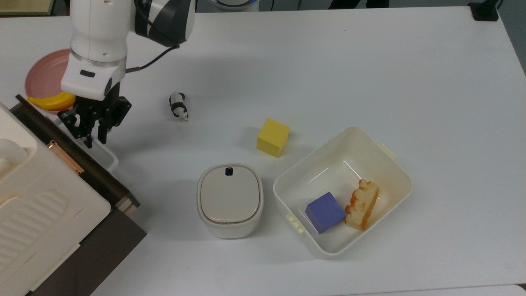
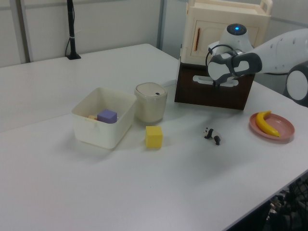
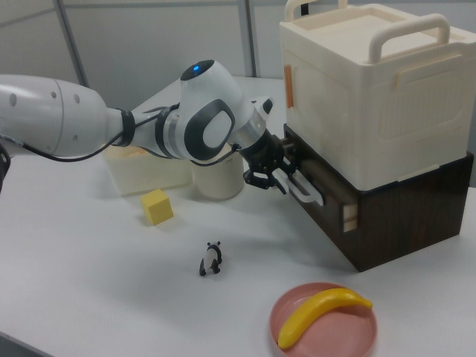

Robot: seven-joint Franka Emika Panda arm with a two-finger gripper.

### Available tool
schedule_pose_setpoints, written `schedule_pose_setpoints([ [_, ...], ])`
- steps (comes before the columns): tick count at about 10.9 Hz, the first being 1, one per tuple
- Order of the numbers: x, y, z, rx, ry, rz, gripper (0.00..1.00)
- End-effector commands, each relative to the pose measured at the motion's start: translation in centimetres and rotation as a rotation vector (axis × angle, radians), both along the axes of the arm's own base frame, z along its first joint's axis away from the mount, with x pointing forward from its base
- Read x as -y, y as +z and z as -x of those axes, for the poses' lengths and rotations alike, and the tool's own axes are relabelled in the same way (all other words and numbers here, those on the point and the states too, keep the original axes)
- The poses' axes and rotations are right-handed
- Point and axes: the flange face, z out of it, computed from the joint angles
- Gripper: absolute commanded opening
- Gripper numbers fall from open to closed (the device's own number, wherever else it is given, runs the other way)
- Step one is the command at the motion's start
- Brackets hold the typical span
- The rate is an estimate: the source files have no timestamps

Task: Slide the drawer open
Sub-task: 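Pull the drawer handle outward with the gripper, then release the handle and lift the gripper away from the drawer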

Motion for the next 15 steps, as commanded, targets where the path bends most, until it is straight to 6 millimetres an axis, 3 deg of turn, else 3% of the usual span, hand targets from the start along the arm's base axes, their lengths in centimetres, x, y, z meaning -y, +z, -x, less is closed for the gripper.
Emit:
schedule_pose_setpoints([
  [1,-3.8,-0.5,3.1,-0.213,0.061,-0.056,0.09],
  [5,-7.3,1.4,4.3,-0.296,0.075,-0.095,0.10],
  [7,-7.9,2.6,4.1,-0.262,0.027,-0.149,0.40],
  [8,-7.8,2.9,4.1,-0.250,0.006,-0.157,0.74],
  [9,-7.8,3.0,4.1,-0.234,-0.039,-0.170,1.00],
  [11,-7.8,3.1,3.9,-0.223,-0.053,-0.173,1.00],
  [13,-9.1,6.5,3.6,-0.166,-0.074,-0.204,1.00],
  [15,-11.8,8.8,5.2,-0.211,-0.121,-0.279,1.00],
])
